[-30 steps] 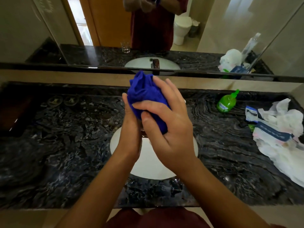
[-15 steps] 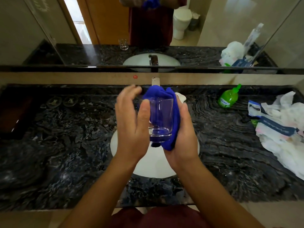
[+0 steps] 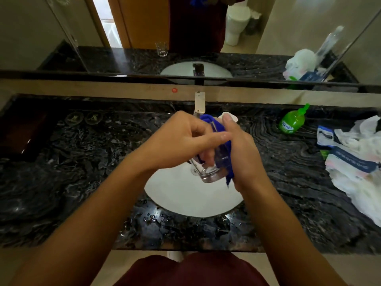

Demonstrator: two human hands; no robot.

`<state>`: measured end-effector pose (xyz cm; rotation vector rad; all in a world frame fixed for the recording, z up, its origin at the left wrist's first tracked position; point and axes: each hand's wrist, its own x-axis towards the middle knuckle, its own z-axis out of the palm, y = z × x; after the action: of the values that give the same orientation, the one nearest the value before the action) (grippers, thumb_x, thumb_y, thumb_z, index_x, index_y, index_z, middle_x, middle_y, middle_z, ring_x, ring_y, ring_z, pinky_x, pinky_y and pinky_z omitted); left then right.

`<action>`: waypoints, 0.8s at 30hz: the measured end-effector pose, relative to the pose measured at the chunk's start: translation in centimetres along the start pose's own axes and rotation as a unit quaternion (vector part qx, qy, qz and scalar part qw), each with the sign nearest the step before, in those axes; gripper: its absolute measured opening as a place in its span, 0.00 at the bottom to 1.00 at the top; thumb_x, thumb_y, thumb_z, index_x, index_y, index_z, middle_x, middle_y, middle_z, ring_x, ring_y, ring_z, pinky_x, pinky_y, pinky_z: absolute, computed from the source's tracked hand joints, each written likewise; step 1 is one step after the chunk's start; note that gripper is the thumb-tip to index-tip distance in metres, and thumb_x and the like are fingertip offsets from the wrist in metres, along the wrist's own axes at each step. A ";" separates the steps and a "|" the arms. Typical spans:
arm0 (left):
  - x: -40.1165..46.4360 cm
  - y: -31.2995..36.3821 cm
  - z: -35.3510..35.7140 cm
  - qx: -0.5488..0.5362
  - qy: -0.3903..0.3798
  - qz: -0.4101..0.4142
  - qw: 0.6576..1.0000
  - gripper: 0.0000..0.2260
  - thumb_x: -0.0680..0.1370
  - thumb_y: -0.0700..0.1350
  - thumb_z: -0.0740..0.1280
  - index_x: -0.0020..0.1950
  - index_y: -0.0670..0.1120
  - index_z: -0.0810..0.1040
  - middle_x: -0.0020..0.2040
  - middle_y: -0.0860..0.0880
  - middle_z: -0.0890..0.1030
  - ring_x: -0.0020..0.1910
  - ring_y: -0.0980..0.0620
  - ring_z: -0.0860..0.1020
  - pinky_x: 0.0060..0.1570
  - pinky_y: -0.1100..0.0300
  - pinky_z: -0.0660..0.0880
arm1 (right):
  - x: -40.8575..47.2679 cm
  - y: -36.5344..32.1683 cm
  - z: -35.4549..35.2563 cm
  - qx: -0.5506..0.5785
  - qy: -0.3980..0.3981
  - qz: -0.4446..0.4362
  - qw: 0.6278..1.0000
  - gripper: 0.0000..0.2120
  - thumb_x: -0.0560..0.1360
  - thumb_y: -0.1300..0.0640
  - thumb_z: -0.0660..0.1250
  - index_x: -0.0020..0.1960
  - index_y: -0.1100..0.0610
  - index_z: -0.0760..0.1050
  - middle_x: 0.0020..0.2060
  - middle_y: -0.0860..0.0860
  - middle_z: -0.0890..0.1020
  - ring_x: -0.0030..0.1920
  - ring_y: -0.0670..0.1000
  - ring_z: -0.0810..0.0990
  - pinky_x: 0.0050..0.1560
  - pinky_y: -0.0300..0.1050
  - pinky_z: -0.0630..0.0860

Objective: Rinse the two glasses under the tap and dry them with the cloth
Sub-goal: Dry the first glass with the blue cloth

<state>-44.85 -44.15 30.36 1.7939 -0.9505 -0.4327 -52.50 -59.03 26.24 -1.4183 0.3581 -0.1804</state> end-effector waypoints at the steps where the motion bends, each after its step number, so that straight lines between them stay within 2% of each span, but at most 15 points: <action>1: -0.1 -0.2 0.2 -0.022 -0.005 -0.011 1.000 0.19 0.82 0.52 0.68 0.37 0.40 0.84 0.34 0.48 0.87 0.36 0.52 0.85 0.43 0.63 0.79 | 0.1 0.1 -0.2 -0.017 -0.010 0.001 1.000 0.23 0.83 0.37 0.58 0.54 0.50 0.87 0.47 0.56 0.89 0.48 0.56 0.89 0.48 0.51 0.86; 3: 0.0 -0.6 0.8 -0.039 -0.013 -0.039 0.998 0.21 0.83 0.53 0.66 0.39 0.37 0.83 0.36 0.47 0.87 0.36 0.51 0.86 0.42 0.65 0.79 | 0.1 0.4 -0.4 -0.045 -0.008 0.017 0.999 0.23 0.81 0.37 0.59 0.54 0.51 0.87 0.46 0.56 0.89 0.48 0.57 0.89 0.54 0.59 0.85; 4: 0.0 -0.9 1.0 -0.050 -0.019 -0.053 0.997 0.22 0.82 0.54 0.66 0.41 0.36 0.82 0.36 0.46 0.87 0.36 0.49 0.86 0.42 0.63 0.81 | 0.0 0.5 -0.5 -0.060 -0.004 0.023 0.998 0.23 0.81 0.37 0.59 0.53 0.51 0.86 0.45 0.55 0.89 0.48 0.57 0.89 0.54 0.60 0.84; 7: -0.3 -1.5 1.4 -0.097 0.004 -0.062 0.993 0.21 0.83 0.52 0.65 0.40 0.37 0.81 0.33 0.44 0.86 0.35 0.44 0.86 0.44 0.50 0.84 | 0.2 0.3 -1.1 -0.047 -0.019 0.026 0.998 0.25 0.82 0.35 0.58 0.54 0.50 0.87 0.43 0.54 0.89 0.44 0.54 0.89 0.46 0.51 0.85; 8: -0.4 -1.6 1.5 -0.118 0.024 -0.056 0.991 0.20 0.84 0.51 0.65 0.39 0.38 0.81 0.31 0.44 0.84 0.34 0.44 0.85 0.44 0.49 0.83 | 0.4 0.2 -1.4 -0.019 -0.026 0.027 0.999 0.24 0.81 0.35 0.58 0.55 0.49 0.87 0.44 0.55 0.89 0.44 0.54 0.89 0.45 0.48 0.85; 11: -0.3 -1.7 2.5 -0.247 0.094 -0.061 0.962 0.20 0.84 0.50 0.63 0.34 0.44 0.80 0.26 0.45 0.80 0.28 0.49 0.81 0.39 0.60 0.79 | 0.9 0.0 -1.5 0.157 -0.047 0.063 0.985 0.21 0.83 0.41 0.60 0.61 0.53 0.85 0.53 0.57 0.88 0.53 0.55 0.87 0.55 0.52 0.84; 13: 0.2 -1.6 3.4 -0.386 0.141 -0.093 0.907 0.21 0.83 0.51 0.63 0.31 0.48 0.78 0.24 0.47 0.77 0.23 0.53 0.77 0.31 0.64 0.77 | 0.9 0.1 -0.5 0.313 -0.062 0.100 0.943 0.18 0.82 0.49 0.63 0.62 0.59 0.83 0.54 0.58 0.86 0.53 0.55 0.87 0.54 0.50 0.84; 15: 0.7 -2.0 4.4 -0.433 0.186 -0.110 0.875 0.23 0.85 0.50 0.63 0.29 0.50 0.78 0.24 0.49 0.77 0.22 0.54 0.75 0.28 0.64 0.75 | 0.7 0.8 0.7 0.385 -0.048 0.111 0.915 0.16 0.78 0.52 0.66 0.60 0.61 0.82 0.52 0.58 0.86 0.50 0.55 0.87 0.55 0.50 0.85; 16: 0.8 -2.3 4.8 -0.427 0.208 -0.109 0.873 0.24 0.85 0.51 0.63 0.29 0.50 0.78 0.24 0.50 0.77 0.23 0.54 0.76 0.29 0.64 0.76 | 0.5 1.2 1.2 0.398 -0.031 0.112 0.910 0.18 0.77 0.52 0.66 0.61 0.62 0.81 0.53 0.59 0.86 0.52 0.57 0.86 0.60 0.51 0.83; 18: 0.7 -2.6 5.5 -0.391 0.254 -0.095 0.880 0.24 0.85 0.53 0.64 0.29 0.51 0.79 0.26 0.49 0.80 0.26 0.53 0.79 0.35 0.62 0.78 | 0.1 2.0 1.8 0.409 -0.019 0.130 0.903 0.23 0.76 0.50 0.66 0.66 0.62 0.78 0.57 0.60 0.82 0.60 0.61 0.82 0.73 0.57 0.72; 19: 0.6 -3.0 5.9 -0.354 0.277 -0.083 0.890 0.24 0.85 0.54 0.64 0.29 0.52 0.80 0.28 0.49 0.81 0.28 0.53 0.80 0.38 0.62 0.79 | 0.0 2.3 1.9 0.415 -0.018 0.147 0.898 0.23 0.78 0.49 0.64 0.67 0.62 0.79 0.59 0.61 0.81 0.63 0.62 0.80 0.76 0.58 0.69; 22: -0.2 -4.0 6.9 -0.186 0.329 0.002 0.926 0.20 0.84 0.56 0.64 0.35 0.54 0.84 0.34 0.48 0.85 0.36 0.50 0.85 0.45 0.57 0.80 | -0.3 2.9 1.5 0.454 0.000 0.195 0.869 0.27 0.83 0.41 0.61 0.69 0.61 0.80 0.61 0.61 0.84 0.63 0.62 0.82 0.72 0.57 0.74; 24: -0.8 -5.0 7.0 -0.048 0.346 0.084 0.933 0.21 0.84 0.56 0.64 0.40 0.46 0.85 0.37 0.48 0.86 0.40 0.50 0.85 0.45 0.56 0.80 | -0.6 3.0 1.1 0.458 0.011 0.215 0.863 0.29 0.84 0.38 0.60 0.70 0.60 0.80 0.63 0.60 0.84 0.62 0.61 0.84 0.66 0.56 0.80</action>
<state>-47.98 -46.98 22.79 1.5815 -0.5565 0.2569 -52.91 -57.37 23.47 -0.3721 0.5089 0.0138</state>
